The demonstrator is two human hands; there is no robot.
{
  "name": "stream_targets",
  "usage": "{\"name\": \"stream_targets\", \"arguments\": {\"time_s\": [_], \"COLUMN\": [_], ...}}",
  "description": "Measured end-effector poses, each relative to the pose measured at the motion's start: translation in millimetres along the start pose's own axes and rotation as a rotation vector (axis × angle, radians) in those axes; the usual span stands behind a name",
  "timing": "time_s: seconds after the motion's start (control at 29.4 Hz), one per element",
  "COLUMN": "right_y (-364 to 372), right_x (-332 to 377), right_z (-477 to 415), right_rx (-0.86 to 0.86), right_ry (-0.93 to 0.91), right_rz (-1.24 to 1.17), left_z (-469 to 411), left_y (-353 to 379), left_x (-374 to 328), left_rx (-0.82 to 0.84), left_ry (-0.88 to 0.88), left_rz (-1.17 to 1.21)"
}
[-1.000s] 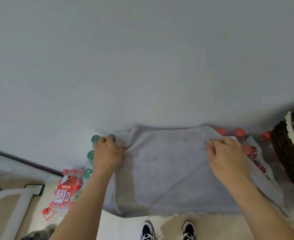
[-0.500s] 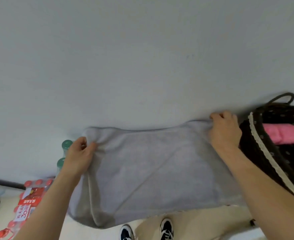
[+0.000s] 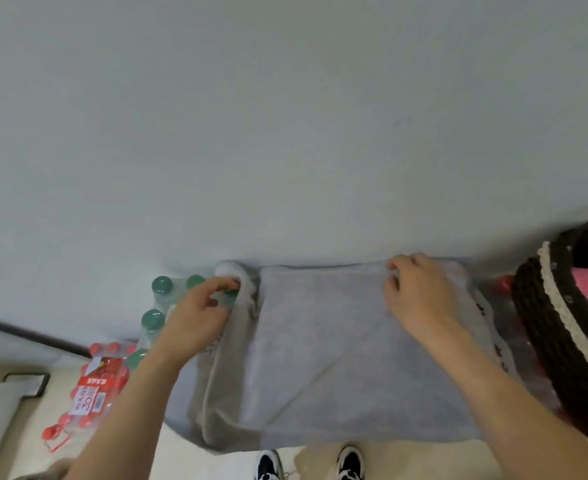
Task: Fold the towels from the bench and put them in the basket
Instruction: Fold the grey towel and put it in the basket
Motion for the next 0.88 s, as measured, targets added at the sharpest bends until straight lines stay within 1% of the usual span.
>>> {"name": "stream_targets", "arguments": {"time_s": [0.07,0.1,0.14,0.17,0.27,0.34,0.41,0.48,0.51,0.58,0.65,0.71,0.82,0.88], "right_y": [1.4,4.7,8.7,12.3,25.6,30.2,28.5,26.3,25.2,30.0,36.2,39.6,42.6,42.0], "right_x": [50.5,78.7,106.5,133.5,198.8,227.4,247.5,263.2,270.2,280.5,286.1,289.0,293.8,300.8], "right_z": [1.5,2.9,4.4,4.9,4.2,2.1,1.0,2.0,2.9,1.9,-1.8,-8.7,-21.0,-28.9], "right_rx": [0.026,0.066,0.129,0.194,0.4,0.585,0.804,0.989,1.037,1.034,0.973,0.884,0.742,0.687], "right_ry": [-0.19,-0.289,-0.371,-0.429,-0.569,-0.667,-0.771,-0.863,-0.898,-0.946,-0.983,-1.001,-1.012,-0.951], "right_rz": [-0.17,-0.242,-0.303,-0.348,-0.377,-0.269,-0.144,-0.034,0.05,0.23,0.345,0.431,0.485,0.434], "left_z": [9.0,15.1,23.1,28.4,46.0,55.8,65.6,73.7,77.2,82.8,87.2,89.3,90.8,90.7], "left_y": [-1.6,0.0,1.1,1.6,-5.9,-21.0,-36.1,-47.9,-52.1,-57.2,-59.5,-61.5,-64.3,-65.0], "left_x": [12.1,18.1,20.6,24.1,26.5,28.7,35.8,47.1,53.0,64.7,74.4,82.4,91.7,99.1], "left_rx": [-0.039,-0.084,-0.122,-0.154,-0.245,-0.361,-0.456,-0.461,-0.444,-0.433,-0.441,-0.448,-0.451,-0.464], "left_ry": [0.055,0.041,0.015,-0.011,-0.053,0.03,0.148,0.217,0.244,0.285,0.293,0.255,0.16,0.088], "left_rz": [-0.333,-0.471,-0.527,-0.505,-0.23,-0.132,-0.1,-0.089,-0.088,-0.076,-0.045,0.027,0.113,0.139]}}
Point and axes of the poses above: each hand's wrist, its own z-axis away from the middle knuckle, its own y-axis out of the palm, x = y × z, the point moved 1 cm from there along -z, towards the middle knuckle, and after that the axes turned 5 degrees about -x, right-handed, at the moved point
